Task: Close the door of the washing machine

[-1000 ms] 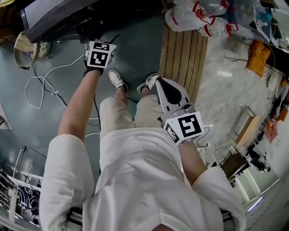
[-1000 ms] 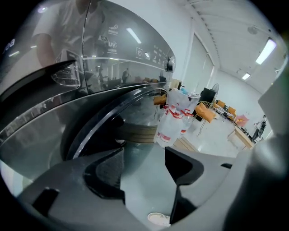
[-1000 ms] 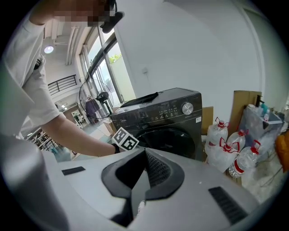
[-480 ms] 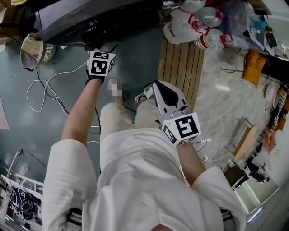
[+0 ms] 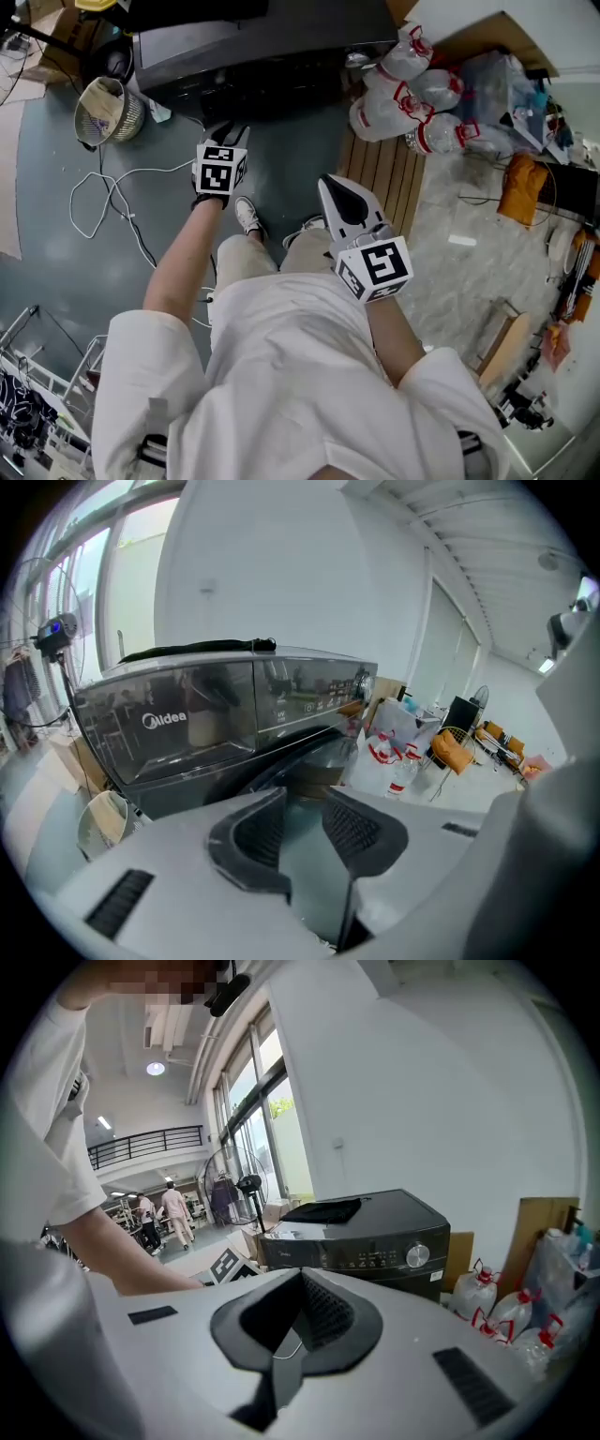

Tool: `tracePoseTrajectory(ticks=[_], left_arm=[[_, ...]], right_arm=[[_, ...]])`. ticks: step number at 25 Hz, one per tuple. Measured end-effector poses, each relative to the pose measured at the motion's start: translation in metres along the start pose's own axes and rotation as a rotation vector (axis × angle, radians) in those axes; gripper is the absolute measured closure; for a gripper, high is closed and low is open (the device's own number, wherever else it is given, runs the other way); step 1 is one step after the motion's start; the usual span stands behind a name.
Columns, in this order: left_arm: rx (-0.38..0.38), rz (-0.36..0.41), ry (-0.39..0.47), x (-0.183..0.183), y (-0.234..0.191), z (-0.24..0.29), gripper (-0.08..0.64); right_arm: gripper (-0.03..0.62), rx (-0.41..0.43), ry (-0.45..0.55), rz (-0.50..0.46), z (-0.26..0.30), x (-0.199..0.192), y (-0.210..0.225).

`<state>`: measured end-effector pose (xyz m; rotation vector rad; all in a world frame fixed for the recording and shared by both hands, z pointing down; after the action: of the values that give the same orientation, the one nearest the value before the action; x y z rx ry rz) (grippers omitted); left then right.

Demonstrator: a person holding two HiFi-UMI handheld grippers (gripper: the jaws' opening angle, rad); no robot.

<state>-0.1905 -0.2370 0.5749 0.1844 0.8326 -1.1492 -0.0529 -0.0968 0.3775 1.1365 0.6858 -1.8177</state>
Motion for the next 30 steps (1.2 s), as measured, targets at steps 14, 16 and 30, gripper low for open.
tracePoseTrajectory(ticks=[14, 16, 30], left_arm=[[0.018, -0.071, 0.198, 0.066, 0.012, -0.106, 0.555], [0.026, -0.077, 0.235, 0.08, 0.012, -0.121, 0.555], [0.004, -0.054, 0.543, 0.162, 0.017, -0.263, 0.555]], right_arm=[[0.594, 0.068, 0.137, -0.085, -0.004, 0.07, 0.004], [0.594, 0.08, 0.162, -0.099, -0.001, 0.082, 0.005], [0.595, 0.066, 0.271, -0.153, 0.006, 0.151, 0.02]])
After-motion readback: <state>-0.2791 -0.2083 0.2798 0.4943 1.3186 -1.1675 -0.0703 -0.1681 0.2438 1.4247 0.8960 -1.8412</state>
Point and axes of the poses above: the fingertips, and each gripper's own axes: z forward along the fingers, y to its right, x out of its top, the point moved 2 cm from there along -z, backward along the fingers, and after that the axes turned 13 degrees about -z, right-handed, at the moved point
